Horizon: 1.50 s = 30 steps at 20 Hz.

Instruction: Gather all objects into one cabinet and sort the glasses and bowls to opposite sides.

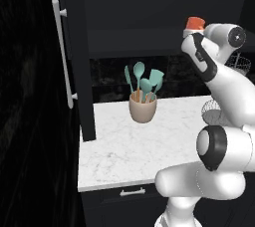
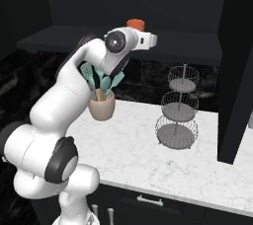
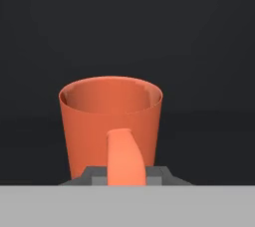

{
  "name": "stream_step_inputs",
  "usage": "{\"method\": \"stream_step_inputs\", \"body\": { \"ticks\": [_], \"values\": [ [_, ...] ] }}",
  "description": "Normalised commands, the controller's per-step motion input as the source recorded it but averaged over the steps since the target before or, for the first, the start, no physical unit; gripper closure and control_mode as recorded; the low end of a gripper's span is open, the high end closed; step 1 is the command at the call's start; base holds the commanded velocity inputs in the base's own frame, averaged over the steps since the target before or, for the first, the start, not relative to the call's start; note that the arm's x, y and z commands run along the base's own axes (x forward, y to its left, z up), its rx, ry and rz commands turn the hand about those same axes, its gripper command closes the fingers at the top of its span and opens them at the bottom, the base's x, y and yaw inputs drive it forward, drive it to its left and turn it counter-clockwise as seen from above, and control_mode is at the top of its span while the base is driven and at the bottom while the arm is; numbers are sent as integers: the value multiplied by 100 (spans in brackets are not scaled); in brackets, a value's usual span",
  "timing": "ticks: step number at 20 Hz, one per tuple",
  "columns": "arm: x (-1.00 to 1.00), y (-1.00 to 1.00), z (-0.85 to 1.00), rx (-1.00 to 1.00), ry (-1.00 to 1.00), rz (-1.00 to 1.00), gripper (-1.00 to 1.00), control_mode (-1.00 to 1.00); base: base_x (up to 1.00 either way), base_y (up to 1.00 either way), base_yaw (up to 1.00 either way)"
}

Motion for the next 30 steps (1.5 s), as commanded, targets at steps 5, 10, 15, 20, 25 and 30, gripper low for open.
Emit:
{"method": "stream_step_inputs", "body": {
  "ticks": [5,10,15,20,25,30],
  "values": [
    [-51,0,31,4,1,4,100,-100,0,0,0],
    [-58,-3,100,5,13,1,100,-100,0,0,0],
    [-97,-21,46,-9,19,7,100,-100,0,0,0],
    [-100,-14,-9,-13,17,7,100,-100,0,0,0],
    [-100,-1,-18,2,0,5,100,-100,0,0,0],
    [-100,0,0,18,-4,0,100,-100,0,0,0]
  ]
}}
